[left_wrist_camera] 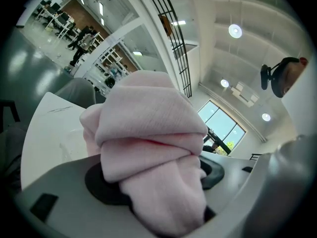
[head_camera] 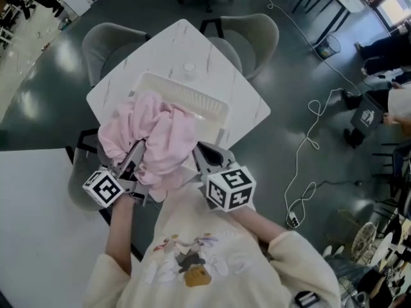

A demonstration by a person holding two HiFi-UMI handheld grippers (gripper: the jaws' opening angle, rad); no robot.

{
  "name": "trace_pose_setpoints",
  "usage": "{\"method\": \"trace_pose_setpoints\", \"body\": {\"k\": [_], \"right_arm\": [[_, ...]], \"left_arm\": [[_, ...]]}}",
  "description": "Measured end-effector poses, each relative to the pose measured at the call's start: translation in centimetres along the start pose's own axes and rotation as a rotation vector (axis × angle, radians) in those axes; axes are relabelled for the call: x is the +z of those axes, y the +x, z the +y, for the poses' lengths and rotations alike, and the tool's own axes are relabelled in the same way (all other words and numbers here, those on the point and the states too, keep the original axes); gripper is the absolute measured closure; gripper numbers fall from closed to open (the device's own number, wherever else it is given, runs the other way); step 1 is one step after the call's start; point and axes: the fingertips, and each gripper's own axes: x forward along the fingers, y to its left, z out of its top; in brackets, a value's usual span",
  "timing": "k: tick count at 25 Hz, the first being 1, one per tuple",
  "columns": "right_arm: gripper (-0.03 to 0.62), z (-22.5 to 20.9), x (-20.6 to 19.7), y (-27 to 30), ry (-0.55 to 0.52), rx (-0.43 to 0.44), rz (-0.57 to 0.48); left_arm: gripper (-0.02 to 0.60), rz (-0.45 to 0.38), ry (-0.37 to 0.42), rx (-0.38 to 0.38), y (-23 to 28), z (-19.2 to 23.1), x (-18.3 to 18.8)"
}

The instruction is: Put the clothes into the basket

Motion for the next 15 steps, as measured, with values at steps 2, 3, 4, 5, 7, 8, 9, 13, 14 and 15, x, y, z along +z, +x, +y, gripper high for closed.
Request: {"method": "trace_pose_setpoints", "body": {"k": [2,3,4,5,7,8,9,13,14,15], "right_arm": [[0.586,-0.3,0.0,-0.1,0.009,-0.005,0.000],[0.585,-0.5,0.1,-0.2,0.013,-0.008,-0.001],[0.585,-0.7,0.2,-0.2,0.016,-0.012,-0.004],[0.585,-1.0,0.4,-0.2,0.020,-0.016,-0.007],[0.585,-1.6,0.6,-0.3,0.029,-0.026,-0.014],[0.585,-1.9,0.8,-0.3,0.033,-0.031,-0.018],[0.586,-2.2,0.9,-0.3,0.037,-0.036,-0.021],[0.585,-3.1,1.3,-0.3,0.053,-0.051,-0.025],[0.586,-3.2,1.3,-0.2,0.056,-0.051,-0.024],[0.585,-3.3,1.4,-0.1,0.058,-0.050,-0.023]], "left_arm": [[0.259,0.019,0.001,0.010,0.5,0.2,-0.2],[0.259,0.029,0.003,0.013,0.8,0.3,-0.3],[0.259,0.039,0.005,0.016,1.2,0.5,-0.4],[0.259,0.050,0.006,0.022,1.6,0.7,-0.5],[0.259,0.077,0.013,0.042,2.3,1.3,-0.9],[0.259,0.092,0.019,0.053,2.7,1.5,-1.0],[0.259,0.106,0.027,0.062,3.0,1.7,-1.2],[0.258,0.168,0.061,0.081,4.4,1.8,-1.9],[0.259,0.186,0.066,0.090,4.7,2.0,-2.1],[0.259,0.206,0.071,0.099,5.0,2.1,-2.3]]}}
